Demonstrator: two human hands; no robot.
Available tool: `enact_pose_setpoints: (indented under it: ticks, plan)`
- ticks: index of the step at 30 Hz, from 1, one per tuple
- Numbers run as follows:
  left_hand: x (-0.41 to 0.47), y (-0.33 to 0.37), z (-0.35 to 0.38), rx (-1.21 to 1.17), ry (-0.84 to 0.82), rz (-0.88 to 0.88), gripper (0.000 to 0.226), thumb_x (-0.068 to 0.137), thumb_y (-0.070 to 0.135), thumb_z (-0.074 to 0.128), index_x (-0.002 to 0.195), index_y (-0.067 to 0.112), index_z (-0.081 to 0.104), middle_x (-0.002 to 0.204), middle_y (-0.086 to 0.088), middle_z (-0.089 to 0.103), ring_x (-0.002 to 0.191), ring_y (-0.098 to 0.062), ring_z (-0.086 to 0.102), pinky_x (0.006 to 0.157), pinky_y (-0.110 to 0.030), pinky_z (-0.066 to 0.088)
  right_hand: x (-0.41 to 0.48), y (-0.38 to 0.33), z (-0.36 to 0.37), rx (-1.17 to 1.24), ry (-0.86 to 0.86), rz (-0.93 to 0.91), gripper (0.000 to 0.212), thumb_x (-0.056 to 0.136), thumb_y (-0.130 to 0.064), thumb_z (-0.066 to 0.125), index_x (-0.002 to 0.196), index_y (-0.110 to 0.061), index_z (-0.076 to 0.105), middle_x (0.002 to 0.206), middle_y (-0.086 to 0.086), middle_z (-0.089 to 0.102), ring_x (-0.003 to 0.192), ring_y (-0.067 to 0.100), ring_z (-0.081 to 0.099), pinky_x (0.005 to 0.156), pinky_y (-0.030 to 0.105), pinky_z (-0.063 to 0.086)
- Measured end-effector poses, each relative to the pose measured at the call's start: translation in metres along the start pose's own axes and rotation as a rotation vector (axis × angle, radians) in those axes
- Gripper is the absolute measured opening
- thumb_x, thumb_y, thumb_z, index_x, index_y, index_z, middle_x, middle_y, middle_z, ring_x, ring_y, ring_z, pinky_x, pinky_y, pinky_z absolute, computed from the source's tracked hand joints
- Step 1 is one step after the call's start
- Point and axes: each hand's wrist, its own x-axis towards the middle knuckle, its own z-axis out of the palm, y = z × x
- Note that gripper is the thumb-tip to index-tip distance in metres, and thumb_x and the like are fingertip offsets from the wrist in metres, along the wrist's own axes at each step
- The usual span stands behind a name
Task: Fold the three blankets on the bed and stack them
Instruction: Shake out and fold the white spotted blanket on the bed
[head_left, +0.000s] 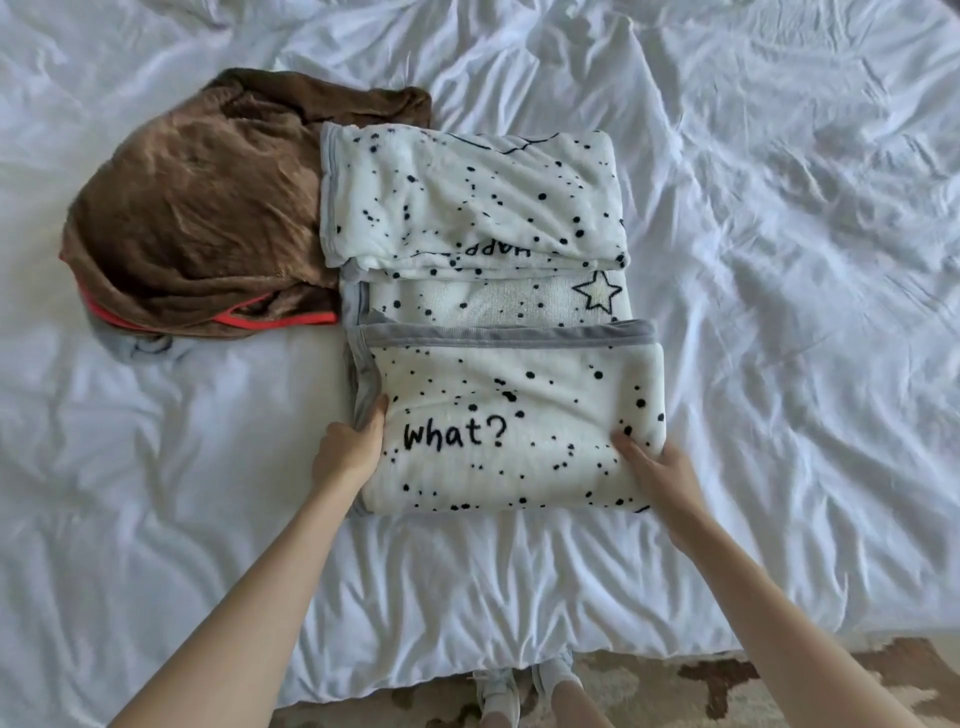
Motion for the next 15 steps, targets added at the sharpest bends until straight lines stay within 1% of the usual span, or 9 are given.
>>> enact_pose_setpoints:
  ticks: [2, 4, 5, 7, 8, 9, 12, 14, 15]
  plan:
    - [-0.002, -0.006, -0.003, 0.026, -0.028, 0.061, 0.093, 0.086, 0.078, 0.032, 0.133, -0.001, 0.048, 0.130, -0.022, 0.057, 0.115, -0.038, 0.056, 0.086, -0.038, 0.043, 0.000, 0.000, 0.002, -0.011, 0.017, -0.001, 0.016, 0.088, -0.040, 0.066, 0.098, -0.028, 0.065, 0.092, 0.001, 0.074, 0.082, 0.019, 0.071, 0.068, 0.038, 0.059]
    - [-0.003, -0.011, -0.006, -0.031, -0.067, 0.094, 0.087, 0.089, 0.074, 0.036, 0.126, -0.002, 0.055, 0.121, -0.021, 0.061, 0.109, -0.036, 0.059, 0.084, -0.037, 0.045, -0.002, -0.002, 0.003, -0.003, 0.036, -0.006, 0.018, 0.089, -0.037, 0.065, 0.101, -0.024, 0.065, 0.094, 0.003, 0.074, 0.085, 0.022, 0.071, 0.072, 0.042, 0.059]
    - [-0.005, -0.013, -0.008, -0.089, -0.091, 0.110, 0.082, 0.090, 0.071, 0.040, 0.120, -0.003, 0.059, 0.114, -0.020, 0.064, 0.103, -0.035, 0.061, 0.085, -0.038, 0.047, -0.004, -0.004, 0.003, 0.013, 0.045, 0.000, 0.020, 0.089, -0.035, 0.066, 0.103, -0.022, 0.065, 0.094, 0.004, 0.073, 0.084, 0.023, 0.070, 0.069, 0.040, 0.059]
    - [-0.013, -0.017, -0.015, -0.217, -0.131, 0.124, 0.072, 0.092, 0.064, 0.047, 0.104, -0.004, 0.067, 0.098, -0.017, 0.067, 0.094, -0.033, 0.064, 0.082, -0.037, 0.049, -0.012, -0.008, 0.000, 0.051, 0.058, 0.027, 0.021, 0.089, -0.033, 0.067, 0.105, -0.020, 0.064, 0.092, 0.001, 0.072, 0.081, 0.019, 0.069, 0.055, 0.030, 0.056]
    - [-0.019, -0.019, -0.018, -0.254, -0.147, 0.120, 0.067, 0.092, 0.062, 0.049, 0.097, -0.003, 0.068, 0.094, -0.017, 0.066, 0.091, -0.032, 0.065, 0.079, -0.036, 0.048, -0.017, -0.009, -0.003, 0.070, 0.061, 0.040, 0.021, 0.088, -0.032, 0.067, 0.106, -0.021, 0.064, 0.091, 0.000, 0.071, 0.080, 0.016, 0.069, 0.050, 0.024, 0.053]
    - [-0.025, -0.022, -0.022, -0.268, -0.163, 0.113, 0.063, 0.092, 0.060, 0.051, 0.093, -0.001, 0.068, 0.093, -0.017, 0.066, 0.089, -0.031, 0.065, 0.077, -0.034, 0.046, -0.024, -0.011, -0.006, 0.078, 0.061, 0.056, 0.021, 0.088, -0.031, 0.068, 0.106, -0.021, 0.064, 0.091, -0.001, 0.071, 0.079, 0.015, 0.068, 0.048, 0.023, 0.052]
    - [-0.045, -0.035, -0.033, -0.242, -0.217, 0.072, 0.068, 0.091, 0.061, 0.052, 0.096, -0.004, 0.070, 0.095, -0.019, 0.068, 0.090, -0.031, 0.065, 0.075, -0.033, 0.044, -0.045, -0.010, -0.019, 0.063, 0.062, 0.112, 0.025, 0.087, -0.029, 0.070, 0.108, -0.017, 0.065, 0.096, 0.003, 0.071, 0.084, 0.021, 0.068, 0.057, 0.030, 0.053]
    - [-0.058, -0.041, -0.040, -0.203, -0.228, 0.054, 0.070, 0.091, 0.061, 0.052, 0.101, -0.005, 0.070, 0.094, -0.017, 0.067, 0.096, -0.032, 0.065, 0.077, -0.033, 0.044, -0.060, -0.014, -0.027, 0.067, 0.048, 0.148, 0.026, 0.086, -0.027, 0.071, 0.108, -0.014, 0.066, 0.097, 0.007, 0.071, 0.084, 0.024, 0.068, 0.058, 0.031, 0.053]
    - [-0.065, -0.039, -0.047, -0.186, -0.224, 0.050, 0.068, 0.091, 0.061, 0.052, 0.099, -0.005, 0.070, 0.091, -0.014, 0.065, 0.095, -0.032, 0.065, 0.077, -0.032, 0.043, -0.065, -0.020, -0.030, 0.069, 0.042, 0.167, 0.027, 0.085, -0.027, 0.072, 0.106, -0.012, 0.067, 0.096, 0.009, 0.071, 0.083, 0.024, 0.068, 0.057, 0.031, 0.053]
